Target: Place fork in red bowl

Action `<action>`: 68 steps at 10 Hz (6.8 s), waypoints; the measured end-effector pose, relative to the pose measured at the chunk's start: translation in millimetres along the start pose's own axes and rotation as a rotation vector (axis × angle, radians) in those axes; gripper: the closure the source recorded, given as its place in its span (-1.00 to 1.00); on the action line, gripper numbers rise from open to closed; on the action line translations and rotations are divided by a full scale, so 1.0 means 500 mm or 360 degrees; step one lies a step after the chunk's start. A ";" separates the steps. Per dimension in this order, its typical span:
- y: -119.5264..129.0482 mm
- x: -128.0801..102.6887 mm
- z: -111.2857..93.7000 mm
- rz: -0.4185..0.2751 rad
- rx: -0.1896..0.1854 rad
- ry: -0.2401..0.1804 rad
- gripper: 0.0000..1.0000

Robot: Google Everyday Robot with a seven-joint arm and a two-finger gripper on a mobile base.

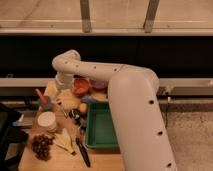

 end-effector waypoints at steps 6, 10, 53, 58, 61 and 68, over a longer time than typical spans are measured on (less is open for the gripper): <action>0.023 0.009 0.051 -0.0143 -0.0024 0.0116 -0.49; 0.059 0.036 0.104 -0.0213 -0.0097 0.0249 -0.49; -0.104 -0.036 0.017 -0.0028 0.0133 0.0185 1.00; -0.246 -0.028 -0.035 0.0197 0.0163 0.0220 1.00; -0.309 -0.008 -0.021 0.0304 0.0136 0.0296 0.94; -0.277 -0.076 -0.017 0.0183 0.0091 0.0316 -0.29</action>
